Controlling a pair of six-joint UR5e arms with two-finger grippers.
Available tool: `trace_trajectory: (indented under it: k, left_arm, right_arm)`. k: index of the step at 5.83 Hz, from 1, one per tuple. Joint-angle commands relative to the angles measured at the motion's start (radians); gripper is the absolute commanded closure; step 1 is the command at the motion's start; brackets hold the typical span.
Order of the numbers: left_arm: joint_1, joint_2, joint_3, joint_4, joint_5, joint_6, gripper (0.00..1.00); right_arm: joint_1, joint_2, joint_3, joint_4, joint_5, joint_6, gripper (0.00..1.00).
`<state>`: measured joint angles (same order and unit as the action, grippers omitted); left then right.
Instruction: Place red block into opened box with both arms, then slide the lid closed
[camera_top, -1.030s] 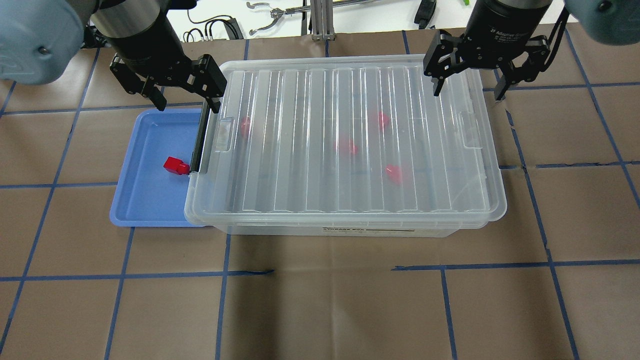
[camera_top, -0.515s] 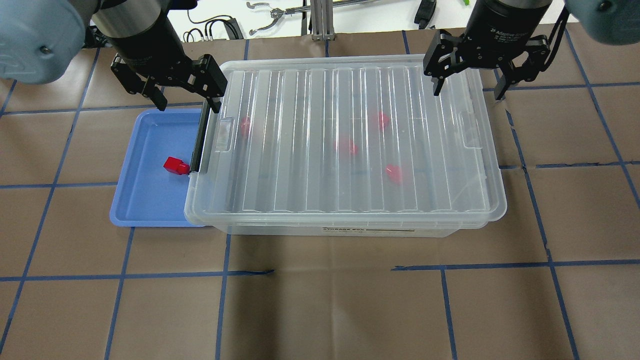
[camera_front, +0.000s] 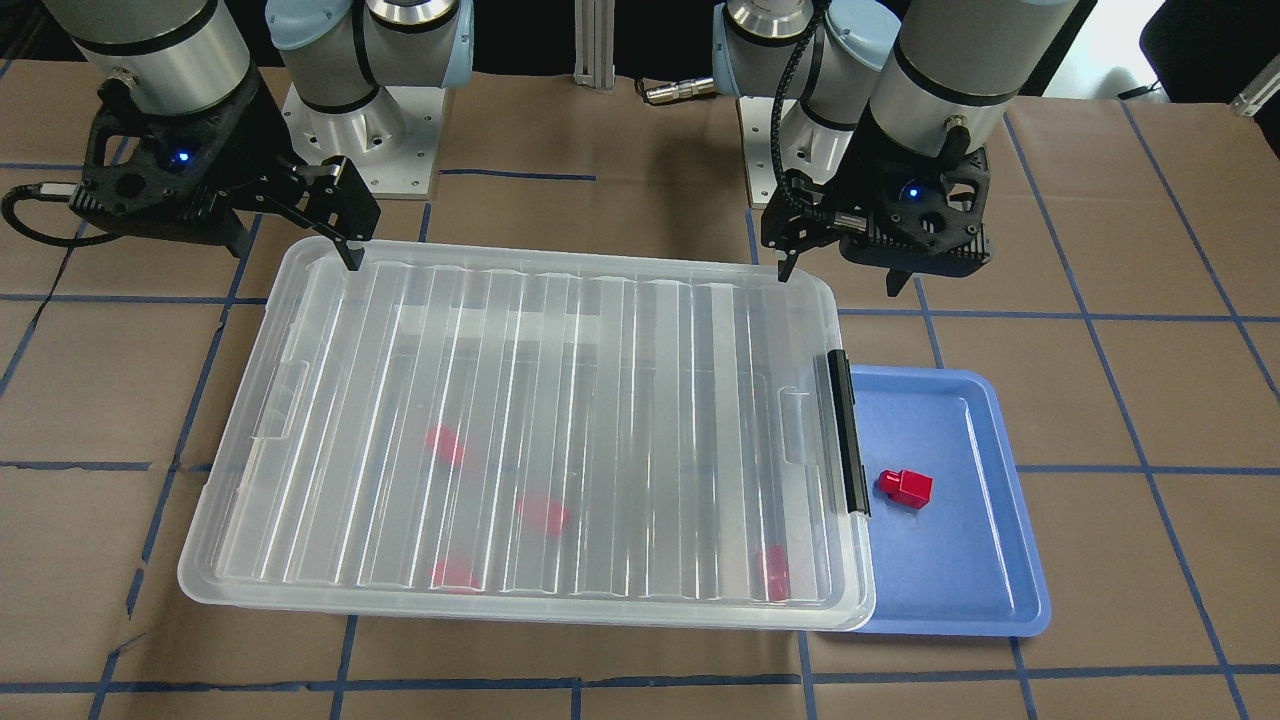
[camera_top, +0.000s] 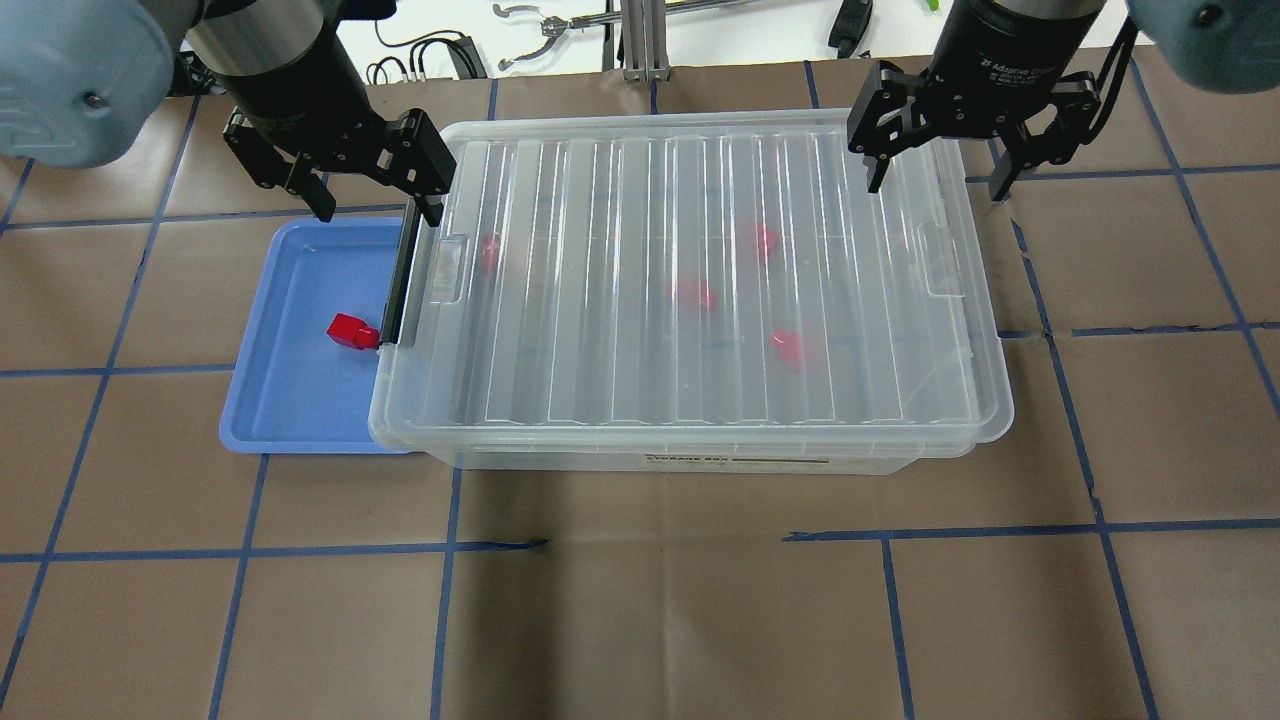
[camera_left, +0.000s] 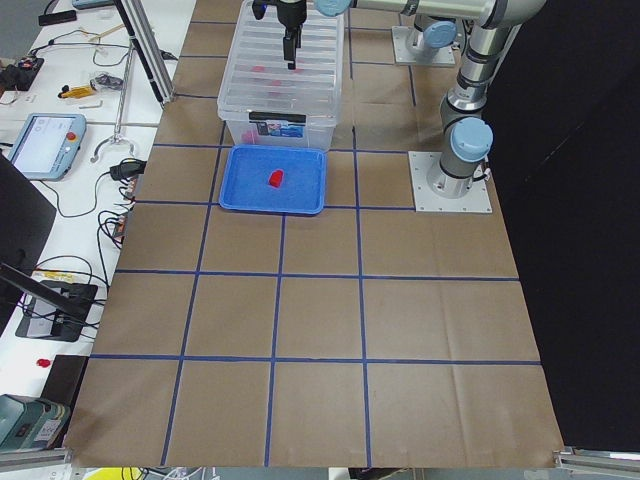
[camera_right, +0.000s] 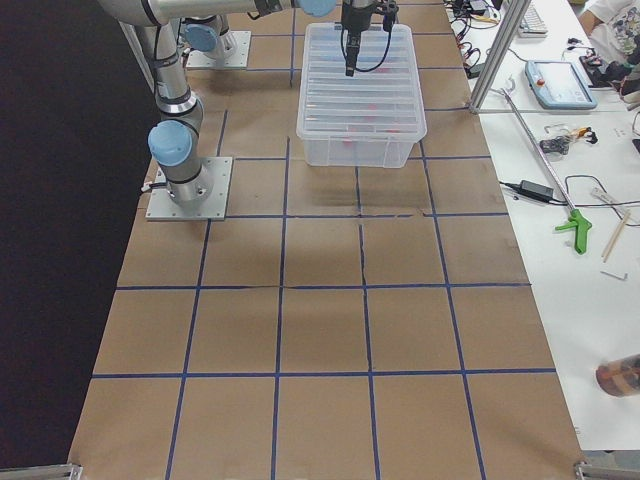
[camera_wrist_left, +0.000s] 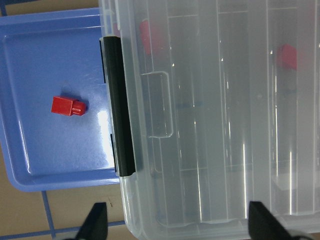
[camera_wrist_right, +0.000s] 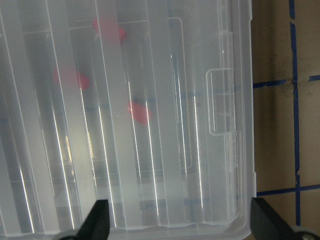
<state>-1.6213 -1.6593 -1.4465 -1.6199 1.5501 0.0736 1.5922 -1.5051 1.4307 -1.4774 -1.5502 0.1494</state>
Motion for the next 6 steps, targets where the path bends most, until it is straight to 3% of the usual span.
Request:
trace_trajectory:
  k: [1,4,6]
  left_arm:
    - [0.000,0.000,0.000,0.000,-0.001,-0.002,0.01]
    - [0.000,-0.002,0.000,-0.001,-0.001,-0.002,0.01]
    - [0.000,-0.004,0.000,0.000,-0.001,0.000,0.01]
  right_arm:
    - [-0.003,0.005,0.004,-0.003,0.001,-0.004,0.00]
    - [-0.040,0.011,0.080,-0.023,0.005,-0.083,0.00]
    - [-0.180,0.011,0.092,-0.040,0.008,-0.143,0.00]
